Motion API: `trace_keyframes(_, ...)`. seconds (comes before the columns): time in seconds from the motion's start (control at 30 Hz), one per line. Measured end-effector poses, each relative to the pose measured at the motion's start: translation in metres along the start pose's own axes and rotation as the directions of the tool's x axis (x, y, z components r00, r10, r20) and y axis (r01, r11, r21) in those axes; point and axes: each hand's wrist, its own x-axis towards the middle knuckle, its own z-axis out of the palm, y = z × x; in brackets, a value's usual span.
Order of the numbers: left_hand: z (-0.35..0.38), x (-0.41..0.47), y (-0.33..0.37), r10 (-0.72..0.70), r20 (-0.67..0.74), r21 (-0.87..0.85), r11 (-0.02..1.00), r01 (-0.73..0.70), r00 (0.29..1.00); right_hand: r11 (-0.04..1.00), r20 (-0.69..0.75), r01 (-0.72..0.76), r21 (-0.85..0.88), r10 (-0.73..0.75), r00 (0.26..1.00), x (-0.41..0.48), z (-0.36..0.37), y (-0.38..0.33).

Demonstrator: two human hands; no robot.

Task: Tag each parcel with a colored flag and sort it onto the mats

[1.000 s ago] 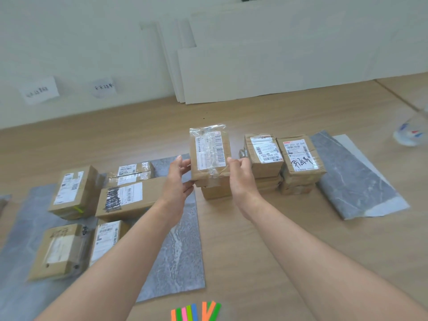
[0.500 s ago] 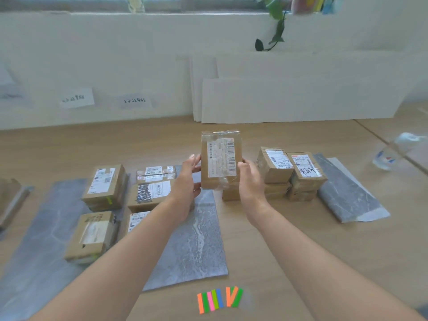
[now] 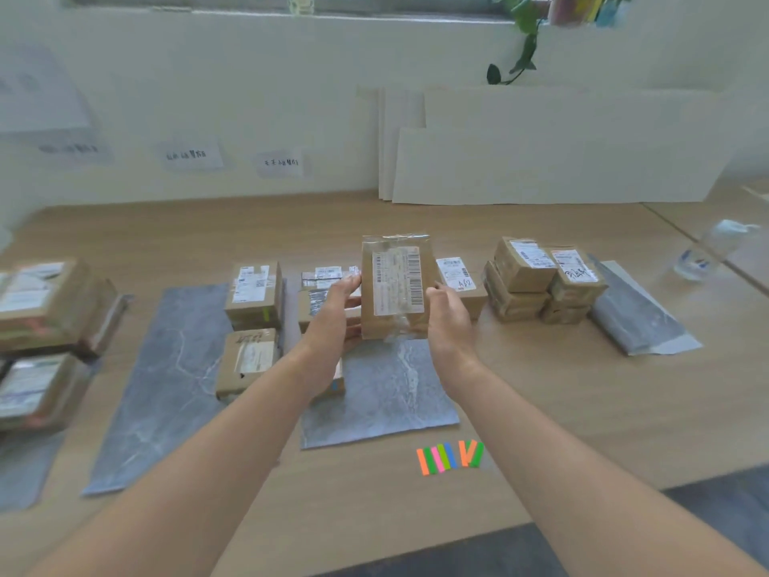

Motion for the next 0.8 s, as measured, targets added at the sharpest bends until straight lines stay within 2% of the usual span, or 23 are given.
trace_keyframes(0.23, -0.022, -0.031, -0.033, -0.067, -0.096, 0.005, 0.998, 0.067, 0.993, 0.996, 0.097, -0.084, 0.013, 0.083, 0.992, -0.024, 0.010, 0.035)
trace_keyframes(0.47, -0.019, -0.070, -0.092, -0.208, -0.202, 0.012, 0.977, 0.215, 0.957, 0.983, 0.130, -0.184, -0.015, 0.184, 0.974, -0.056, -0.009, 0.092)
trace_keyframes(0.67, -0.022, -0.100, -0.133, -0.280, -0.243, -0.039, 0.960, 0.279, 0.929, 0.957, 0.244, -0.280, -0.080, 0.291, 0.925, -0.080, -0.021, 0.129)
trace_keyframes(0.8, -0.033, -0.108, -0.159, -0.327, -0.251, -0.078, 0.945, 0.318, 0.911, 0.927, 0.246, -0.354, -0.122, 0.374, 0.894, -0.094, -0.016, 0.150)
